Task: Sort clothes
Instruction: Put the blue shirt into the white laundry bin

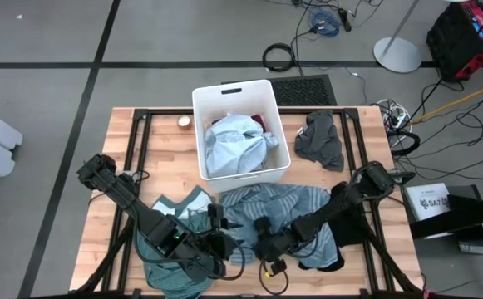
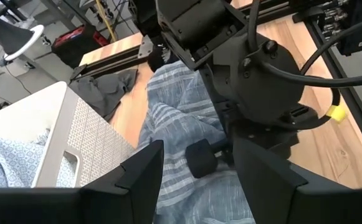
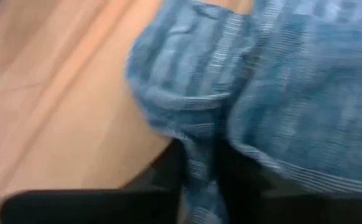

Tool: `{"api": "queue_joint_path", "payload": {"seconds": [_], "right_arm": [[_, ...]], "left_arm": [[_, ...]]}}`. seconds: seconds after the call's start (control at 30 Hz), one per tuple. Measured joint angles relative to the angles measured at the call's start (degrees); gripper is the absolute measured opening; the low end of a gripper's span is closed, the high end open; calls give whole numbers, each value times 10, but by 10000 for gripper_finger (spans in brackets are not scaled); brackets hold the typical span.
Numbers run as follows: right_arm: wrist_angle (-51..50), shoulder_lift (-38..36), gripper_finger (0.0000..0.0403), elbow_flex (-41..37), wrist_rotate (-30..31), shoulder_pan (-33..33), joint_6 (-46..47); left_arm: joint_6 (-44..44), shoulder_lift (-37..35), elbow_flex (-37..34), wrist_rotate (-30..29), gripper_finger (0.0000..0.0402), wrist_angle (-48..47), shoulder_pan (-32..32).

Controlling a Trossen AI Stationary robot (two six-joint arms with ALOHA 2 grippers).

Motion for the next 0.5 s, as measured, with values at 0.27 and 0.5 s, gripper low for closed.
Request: {"api": "queue_joint_path", "payload": {"seconds": [0.27, 0.5], "right_arm": [[-61, -85, 3, 17, 9, 5, -1], [-194, -208, 2, 128, 7, 35, -1]], "left_arm": [[0, 0, 0, 0, 203, 0, 0], [0, 0, 0, 0, 203, 0, 0]]}}
